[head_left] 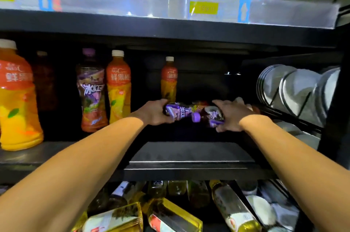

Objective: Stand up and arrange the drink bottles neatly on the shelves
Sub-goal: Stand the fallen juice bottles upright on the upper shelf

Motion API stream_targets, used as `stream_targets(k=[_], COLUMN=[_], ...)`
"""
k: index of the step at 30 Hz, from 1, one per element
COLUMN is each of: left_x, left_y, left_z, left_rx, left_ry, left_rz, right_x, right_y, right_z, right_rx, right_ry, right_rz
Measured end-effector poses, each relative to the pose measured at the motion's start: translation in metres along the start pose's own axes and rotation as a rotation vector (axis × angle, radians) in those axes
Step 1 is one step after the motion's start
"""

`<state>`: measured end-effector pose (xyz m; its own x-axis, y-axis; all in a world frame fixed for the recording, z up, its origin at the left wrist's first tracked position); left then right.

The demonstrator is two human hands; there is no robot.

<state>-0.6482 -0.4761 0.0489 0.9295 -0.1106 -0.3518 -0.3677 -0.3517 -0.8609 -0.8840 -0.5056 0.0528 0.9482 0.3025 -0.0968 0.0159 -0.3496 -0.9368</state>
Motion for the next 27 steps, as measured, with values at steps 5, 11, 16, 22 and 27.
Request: stream_targets(k=[5, 11, 16, 22, 27], left_x=[0.0, -0.012, -0.009, -0.035, -0.04], left_y=[-0.005, -0.065, -0.094, -0.109, -0.094], left_z=[0.003, 0.038, 0.069, 0.068, 0.053], left_rx=[-0.117, -0.467, -0.677, -0.674, -0.615], left_ry=[-0.028, -0.053, 0.016, 0.052, 0.03], left_rz=[0.083, 0.264, 0.757, 0.916, 0.903], right_x=[0.004, 0.024, 0.034, 0.037, 0.031], right_y=[-0.009, -0.026, -0.066, -0.067, -0.046], right_z=[0.007, 0.037, 0.075, 0.072, 0.038], right_rx=[-0.083, -0.156, -0.53, -0.552, -0.452], right_ry=[-0.031, -0.049, -0.06, 0.071, 0.251], right_rz=[0.048, -0.333, -0.841, -1.227, -1.327])
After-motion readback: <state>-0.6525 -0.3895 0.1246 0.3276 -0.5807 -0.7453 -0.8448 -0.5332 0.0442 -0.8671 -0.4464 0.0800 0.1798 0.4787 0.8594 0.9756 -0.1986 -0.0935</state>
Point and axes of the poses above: each hand's wrist, its own z-axis away from the middle knuckle, its own y-axis out of the palm, x = y × z, the point moved 7 cm from there along -z, towards the middle knuckle, and after that the axes turned 6 degrees about -x, right-handed, at the moved point
